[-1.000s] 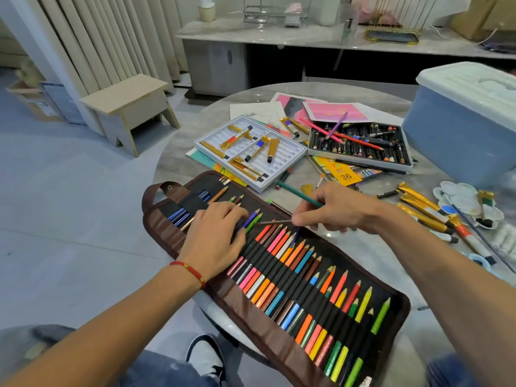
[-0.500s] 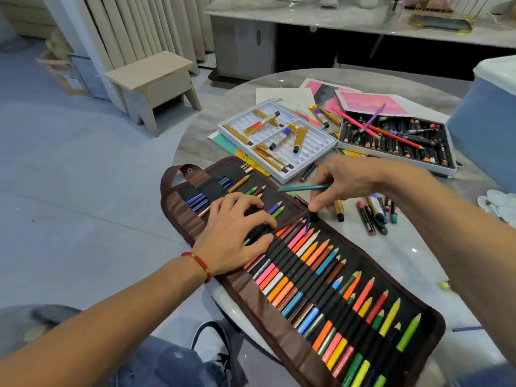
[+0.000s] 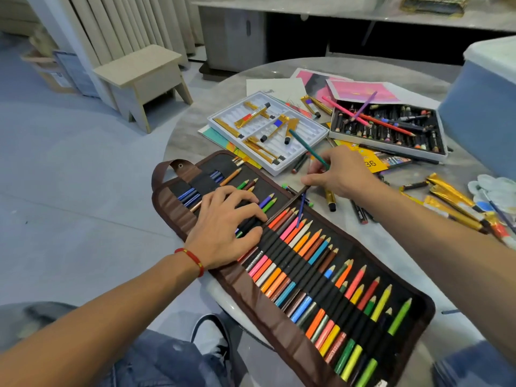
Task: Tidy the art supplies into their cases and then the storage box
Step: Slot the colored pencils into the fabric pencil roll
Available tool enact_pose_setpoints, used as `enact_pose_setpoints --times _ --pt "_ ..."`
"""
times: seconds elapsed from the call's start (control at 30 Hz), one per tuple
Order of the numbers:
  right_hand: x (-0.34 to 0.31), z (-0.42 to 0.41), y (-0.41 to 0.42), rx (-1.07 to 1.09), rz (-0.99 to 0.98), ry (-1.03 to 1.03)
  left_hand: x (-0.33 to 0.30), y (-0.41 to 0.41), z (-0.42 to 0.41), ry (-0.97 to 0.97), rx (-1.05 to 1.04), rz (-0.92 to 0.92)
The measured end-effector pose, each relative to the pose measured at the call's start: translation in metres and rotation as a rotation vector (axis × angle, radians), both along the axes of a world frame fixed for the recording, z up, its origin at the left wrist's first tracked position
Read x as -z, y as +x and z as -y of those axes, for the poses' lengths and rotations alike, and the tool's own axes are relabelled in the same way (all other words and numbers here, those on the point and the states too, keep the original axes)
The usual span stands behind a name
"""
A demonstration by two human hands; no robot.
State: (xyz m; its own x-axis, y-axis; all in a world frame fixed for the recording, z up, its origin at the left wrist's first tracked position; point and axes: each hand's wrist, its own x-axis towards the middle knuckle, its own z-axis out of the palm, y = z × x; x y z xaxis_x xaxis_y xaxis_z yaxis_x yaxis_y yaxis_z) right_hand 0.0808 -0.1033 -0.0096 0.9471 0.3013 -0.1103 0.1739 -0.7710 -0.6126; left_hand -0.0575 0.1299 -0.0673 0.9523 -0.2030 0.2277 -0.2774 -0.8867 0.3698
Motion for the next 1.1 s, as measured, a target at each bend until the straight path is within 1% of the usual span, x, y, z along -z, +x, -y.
enact_pose_setpoints --times 0.1,0.3,0.43,0.57,0.63,0.73,0.8,0.87,0.97,1.1 --pt "0.003 -0.006 -0.008 0.049 0.044 -0.023 -0.003 -0.001 0.001 -0.028 0.004 -0.026" --pt "0.005 -0.010 -0.022 0.095 -0.004 0.012 -0.003 0.000 0.001 -0.010 -0.001 -0.033" --pt "0.005 -0.022 -0.033 0.039 0.090 -0.060 -0.004 -0.001 0.002 -0.025 -0.003 -0.042" --pt "0.006 -0.033 -0.048 -0.021 0.119 -0.059 -0.005 -0.001 0.002 -0.032 -0.009 -0.035" --pt "0.009 -0.038 -0.055 -0.040 0.165 -0.065 -0.004 -0.001 0.002 -0.049 -0.011 -0.017" --pt "0.006 -0.036 -0.056 0.072 0.210 0.009 -0.003 -0.002 0.001 -0.125 -0.026 -0.030" --pt "0.004 -0.028 -0.055 0.152 0.180 0.075 -0.002 -0.001 0.000 -0.153 -0.031 -0.034" --pt "0.001 -0.023 -0.056 0.186 0.154 0.136 -0.003 -0.001 0.001 -0.150 -0.033 -0.033" --pt "-0.005 -0.025 -0.066 0.186 0.092 0.226 -0.003 -0.001 0.002 -0.154 -0.039 -0.032" --pt "-0.006 -0.038 -0.088 0.113 0.082 0.213 -0.005 -0.002 0.002 -0.172 -0.052 -0.015"
